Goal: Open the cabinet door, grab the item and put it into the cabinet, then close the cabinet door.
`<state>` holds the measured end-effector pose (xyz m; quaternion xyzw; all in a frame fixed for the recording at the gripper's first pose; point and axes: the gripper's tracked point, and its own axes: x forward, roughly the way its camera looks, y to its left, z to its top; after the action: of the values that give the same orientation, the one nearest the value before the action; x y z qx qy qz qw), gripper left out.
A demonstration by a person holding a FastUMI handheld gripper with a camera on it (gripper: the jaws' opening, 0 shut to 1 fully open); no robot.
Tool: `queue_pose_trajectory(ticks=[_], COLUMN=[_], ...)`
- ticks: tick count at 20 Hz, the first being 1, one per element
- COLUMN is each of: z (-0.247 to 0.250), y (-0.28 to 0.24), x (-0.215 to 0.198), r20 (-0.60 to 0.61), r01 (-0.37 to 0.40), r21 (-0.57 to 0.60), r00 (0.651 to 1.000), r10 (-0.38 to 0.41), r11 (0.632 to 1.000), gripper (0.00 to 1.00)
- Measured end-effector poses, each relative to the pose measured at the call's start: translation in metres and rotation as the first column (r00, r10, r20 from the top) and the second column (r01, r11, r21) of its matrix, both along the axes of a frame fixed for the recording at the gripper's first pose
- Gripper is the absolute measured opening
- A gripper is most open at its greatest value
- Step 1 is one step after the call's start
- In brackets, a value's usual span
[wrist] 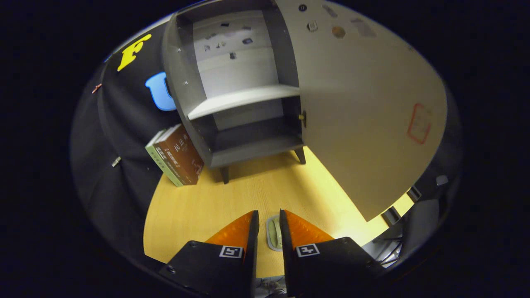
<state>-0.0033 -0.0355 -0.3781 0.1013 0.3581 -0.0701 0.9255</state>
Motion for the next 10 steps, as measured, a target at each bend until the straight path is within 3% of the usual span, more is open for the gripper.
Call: queue_pose_trajectory(ticks=[6, 10], z=[-0.115, -0.159], y=[0.01, 0.003], x=[0.009, 0.003], r20=[-0.251, -0.354], r01=[-0.121, -0.133], r21=[0.023, 0.032], r00=[0.96, 0.925], r10=[0.123, 0.136], r11=[0.992, 0.991], gripper=[0.39, 0.39])
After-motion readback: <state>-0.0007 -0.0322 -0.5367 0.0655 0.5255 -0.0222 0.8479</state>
